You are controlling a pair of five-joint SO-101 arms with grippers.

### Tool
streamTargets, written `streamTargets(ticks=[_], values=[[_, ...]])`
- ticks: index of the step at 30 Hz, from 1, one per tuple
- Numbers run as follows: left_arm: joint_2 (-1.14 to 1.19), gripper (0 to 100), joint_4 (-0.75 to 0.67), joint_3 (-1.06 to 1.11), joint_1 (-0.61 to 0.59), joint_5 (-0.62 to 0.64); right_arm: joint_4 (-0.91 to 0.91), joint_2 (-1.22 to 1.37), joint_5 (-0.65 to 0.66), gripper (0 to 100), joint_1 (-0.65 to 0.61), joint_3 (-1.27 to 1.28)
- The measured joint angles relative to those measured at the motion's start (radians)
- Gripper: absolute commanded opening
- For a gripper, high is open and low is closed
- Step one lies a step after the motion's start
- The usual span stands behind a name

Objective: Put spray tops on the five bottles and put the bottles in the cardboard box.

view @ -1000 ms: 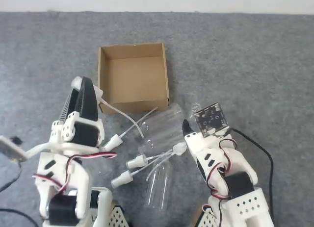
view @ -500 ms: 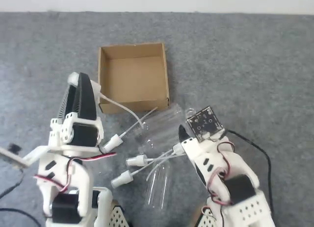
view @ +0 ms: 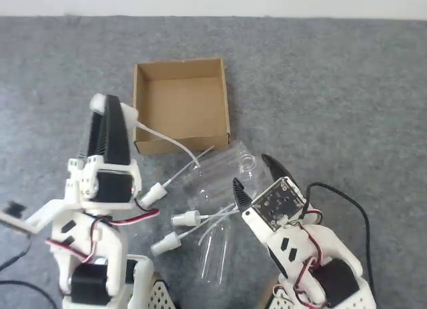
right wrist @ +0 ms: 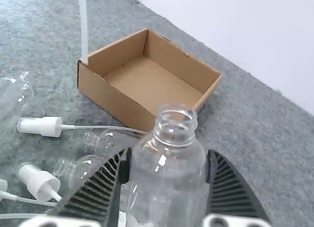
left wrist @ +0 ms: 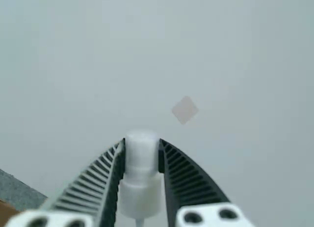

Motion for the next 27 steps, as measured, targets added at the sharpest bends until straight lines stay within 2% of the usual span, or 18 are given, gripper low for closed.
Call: streamTargets(ticks=[8, 16, 27], values=[[0.000, 1, 0.000, 0.000, 0.069, 0.002, -0.046, 0.005, 0.009, 13.2, 0.000, 0.072], [0.000, 1, 0.000, 0.000, 0.071, 0.002, -0.063, 0.005, 0.009, 13.2, -0.098, 0.074], [0.000, 1, 0.000, 0.000, 0.072, -0.005, -0.072, 0.005, 0.009, 13.2, -0.109, 0.075]])
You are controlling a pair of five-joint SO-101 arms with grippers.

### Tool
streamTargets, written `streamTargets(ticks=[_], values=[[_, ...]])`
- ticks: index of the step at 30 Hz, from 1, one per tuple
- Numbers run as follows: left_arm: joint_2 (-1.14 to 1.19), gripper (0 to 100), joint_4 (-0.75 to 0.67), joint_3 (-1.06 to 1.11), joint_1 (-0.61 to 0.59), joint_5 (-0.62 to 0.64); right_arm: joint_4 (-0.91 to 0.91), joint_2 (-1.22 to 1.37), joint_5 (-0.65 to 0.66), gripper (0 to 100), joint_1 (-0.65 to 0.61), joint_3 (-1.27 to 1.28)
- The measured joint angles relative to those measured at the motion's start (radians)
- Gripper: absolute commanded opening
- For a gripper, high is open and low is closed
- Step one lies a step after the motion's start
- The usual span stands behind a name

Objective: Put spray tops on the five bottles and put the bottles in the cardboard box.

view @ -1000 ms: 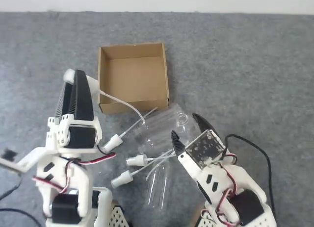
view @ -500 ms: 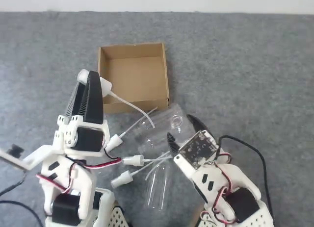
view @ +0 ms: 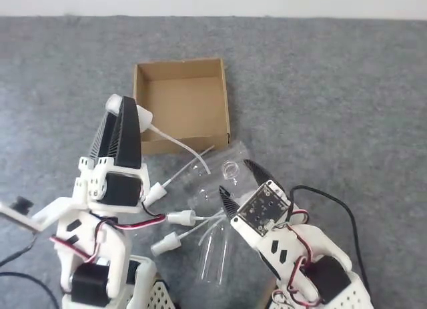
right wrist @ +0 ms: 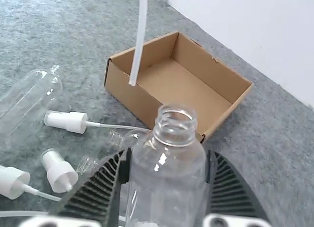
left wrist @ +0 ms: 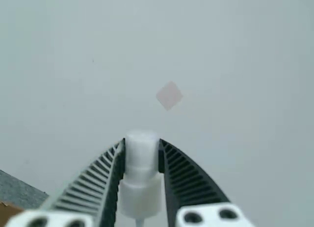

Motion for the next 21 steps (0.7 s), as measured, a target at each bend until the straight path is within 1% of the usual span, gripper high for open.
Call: streamTargets(ticks=[4, 9, 19, 21], values=[[0.000, 1, 0.000, 0.000, 0.021, 0.000, -0.049, 0.000, 0.003, 13.2, 0.000, 0.057], [0.000, 1, 0.000, 0.000, 0.075, 0.000, -0.055, 0.000, 0.003, 13.2, 0.000, 0.063], [0.000, 1, 0.000, 0.000, 0.081, 0.000, -0.055, 0.000, 0.003, 13.2, -0.003, 0.063], [0.000, 1, -0.028, 0.005, 0.095, 0.000, -0.055, 0.000, 0.003, 13.2, -0.003, 0.063]])
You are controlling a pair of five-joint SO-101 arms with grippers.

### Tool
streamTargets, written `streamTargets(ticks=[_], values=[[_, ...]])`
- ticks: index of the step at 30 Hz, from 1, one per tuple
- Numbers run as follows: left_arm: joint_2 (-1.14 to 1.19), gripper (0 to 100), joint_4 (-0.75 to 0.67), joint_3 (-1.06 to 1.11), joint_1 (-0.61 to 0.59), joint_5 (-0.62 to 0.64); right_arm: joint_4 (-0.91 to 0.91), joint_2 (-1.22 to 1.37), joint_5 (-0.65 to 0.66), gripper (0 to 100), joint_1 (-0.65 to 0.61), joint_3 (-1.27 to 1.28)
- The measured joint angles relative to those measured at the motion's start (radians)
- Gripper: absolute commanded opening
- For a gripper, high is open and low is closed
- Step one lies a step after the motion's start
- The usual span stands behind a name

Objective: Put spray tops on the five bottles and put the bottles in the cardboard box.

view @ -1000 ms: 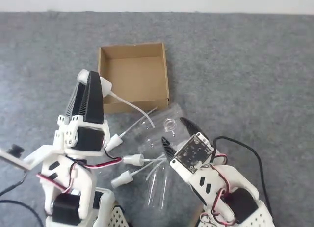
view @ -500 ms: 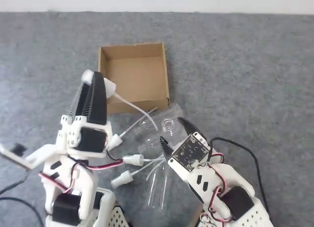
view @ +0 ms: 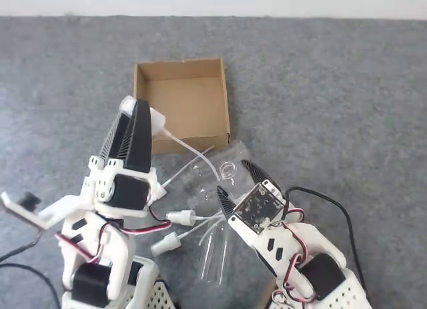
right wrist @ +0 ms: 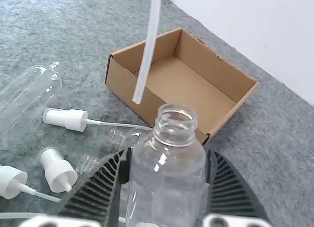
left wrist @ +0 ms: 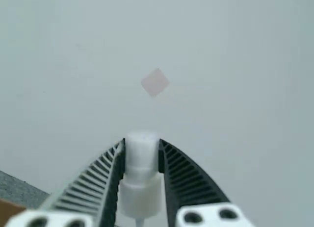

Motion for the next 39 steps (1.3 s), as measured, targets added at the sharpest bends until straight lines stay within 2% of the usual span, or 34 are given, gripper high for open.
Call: streamTargets(ticks=[7, 9, 20, 23, 27, 32, 35, 39], values=[[0.000, 1, -0.229, 0.166, 0.034, -0.057, 0.000, 0.000, 0.000, 13.2, -0.002, 0.000], [0.000, 1, -0.252, 0.175, 0.037, -0.068, 0.000, 0.000, 0.000, 13.2, -0.002, 0.000], [0.000, 1, -0.252, 0.190, 0.040, -0.072, 0.000, 0.000, 0.003, 13.2, -0.002, 0.000], [0.000, 1, -0.252, 0.227, 0.077, -0.074, 0.000, 0.000, 0.003, 13.2, -0.002, 0.000], [0.000, 1, -0.252, 0.278, 0.149, -0.150, 0.000, 0.000, 0.003, 13.2, -0.002, 0.000], [0.000, 1, -0.252, 0.304, 0.167, -0.180, 0.000, 0.000, 0.003, 13.2, -0.002, 0.000], [0.000, 1, -0.199, 0.304, 0.176, -0.181, 0.000, 0.000, 0.003, 13.2, -0.002, 0.000], [0.000, 1, -0.054, 0.282, 0.218, -0.245, 0.000, 0.000, 0.003, 13.2, -0.003, 0.000]])
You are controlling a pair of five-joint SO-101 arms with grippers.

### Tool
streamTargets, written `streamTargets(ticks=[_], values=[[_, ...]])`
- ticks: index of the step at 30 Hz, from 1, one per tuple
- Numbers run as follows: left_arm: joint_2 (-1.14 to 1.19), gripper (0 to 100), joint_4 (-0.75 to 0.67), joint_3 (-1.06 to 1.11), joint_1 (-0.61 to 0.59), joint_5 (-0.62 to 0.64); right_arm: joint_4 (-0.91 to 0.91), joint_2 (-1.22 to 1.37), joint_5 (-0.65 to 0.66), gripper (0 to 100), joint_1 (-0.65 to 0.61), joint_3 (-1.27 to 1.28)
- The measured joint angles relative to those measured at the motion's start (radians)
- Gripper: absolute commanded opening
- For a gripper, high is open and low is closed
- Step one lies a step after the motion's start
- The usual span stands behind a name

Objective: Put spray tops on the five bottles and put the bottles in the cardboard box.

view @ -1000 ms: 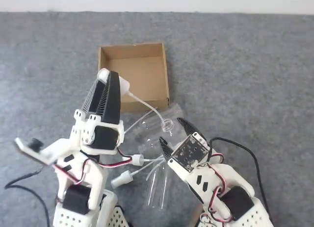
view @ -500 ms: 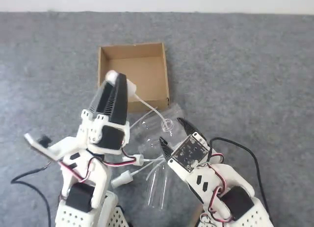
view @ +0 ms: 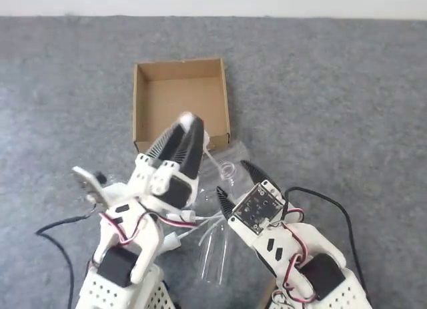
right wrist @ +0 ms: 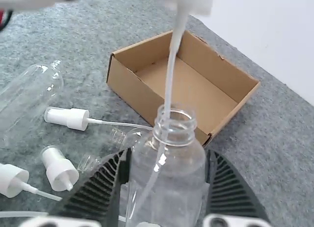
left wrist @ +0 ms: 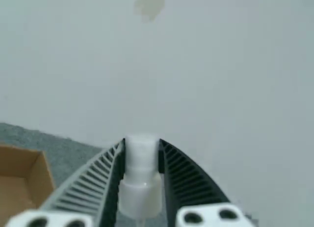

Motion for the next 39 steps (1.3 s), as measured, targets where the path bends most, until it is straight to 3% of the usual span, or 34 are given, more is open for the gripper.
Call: streamTargets(ticks=[4, 12, 20, 26, 31, 39], values=[[0.000, 1, 0.133, -0.029, 0.063, -0.051, 0.000, 0.000, 0.002, 13.2, -0.003, 0.002], [0.000, 2, 0.152, -0.032, 0.078, -0.061, 0.000, 0.000, 0.002, 13.2, -0.003, 0.002], [0.000, 16, 0.204, -0.031, 0.092, -0.061, 0.000, 0.000, 0.002, 13.2, 0.000, 0.002], [0.000, 16, 0.304, -0.031, 0.184, -0.068, 0.000, 0.000, 0.002, 13.2, 0.031, 0.002], [0.000, 16, 0.311, -0.031, 0.187, -0.068, 0.000, 0.000, 0.002, 13.2, 0.034, 0.002], [0.000, 16, 0.480, -0.147, 0.195, -0.061, 0.000, 0.000, 0.002, 13.2, 0.032, 0.002]])
